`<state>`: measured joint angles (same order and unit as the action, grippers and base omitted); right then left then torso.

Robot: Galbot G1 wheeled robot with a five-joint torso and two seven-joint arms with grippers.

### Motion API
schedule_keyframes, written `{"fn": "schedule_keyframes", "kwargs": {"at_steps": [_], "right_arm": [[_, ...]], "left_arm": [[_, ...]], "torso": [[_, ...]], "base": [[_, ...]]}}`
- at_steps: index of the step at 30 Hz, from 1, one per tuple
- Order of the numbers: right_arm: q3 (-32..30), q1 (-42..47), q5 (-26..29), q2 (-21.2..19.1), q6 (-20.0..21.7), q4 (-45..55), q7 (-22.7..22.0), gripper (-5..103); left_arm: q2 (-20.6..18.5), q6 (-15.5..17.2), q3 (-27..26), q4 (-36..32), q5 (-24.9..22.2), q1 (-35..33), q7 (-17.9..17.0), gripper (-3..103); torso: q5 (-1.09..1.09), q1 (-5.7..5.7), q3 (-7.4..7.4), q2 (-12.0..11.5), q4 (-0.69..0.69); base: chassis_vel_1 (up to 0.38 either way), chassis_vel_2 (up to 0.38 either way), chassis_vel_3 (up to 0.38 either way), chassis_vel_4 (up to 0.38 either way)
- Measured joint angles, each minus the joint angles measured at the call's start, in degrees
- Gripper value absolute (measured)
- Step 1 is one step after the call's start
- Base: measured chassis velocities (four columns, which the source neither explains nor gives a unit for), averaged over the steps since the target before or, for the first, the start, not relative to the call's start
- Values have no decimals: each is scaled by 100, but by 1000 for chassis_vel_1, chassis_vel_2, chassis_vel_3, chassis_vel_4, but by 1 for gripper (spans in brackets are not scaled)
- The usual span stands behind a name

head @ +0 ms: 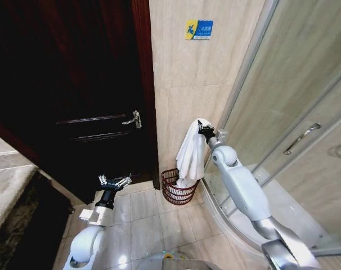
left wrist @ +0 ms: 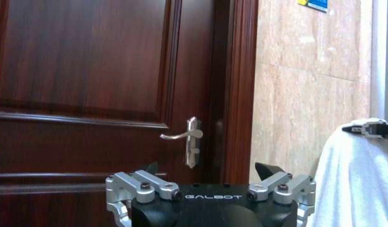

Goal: Discard the used towel into the hamper.

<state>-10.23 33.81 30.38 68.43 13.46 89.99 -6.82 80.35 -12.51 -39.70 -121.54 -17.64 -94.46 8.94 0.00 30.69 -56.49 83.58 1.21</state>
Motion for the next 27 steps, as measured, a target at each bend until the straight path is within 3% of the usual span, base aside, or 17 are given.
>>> {"fn": "schedule_keyframes", "kwargs": {"at_steps": [11,27], "right_arm": [[-309,295,-5,-220,-41,191,174,4],[-529,932,-74,-256,-10,578,127,4]], "left_arm": [[198,47,162,-123,221,61,18,100],[152,48,141,-148,169,69,22,100]], "torso": [[1,-1,0,0,2],[1,3,-1,-1,2]], "base": [[-57,42,50,-52],[-56,58,54,-55]]}}
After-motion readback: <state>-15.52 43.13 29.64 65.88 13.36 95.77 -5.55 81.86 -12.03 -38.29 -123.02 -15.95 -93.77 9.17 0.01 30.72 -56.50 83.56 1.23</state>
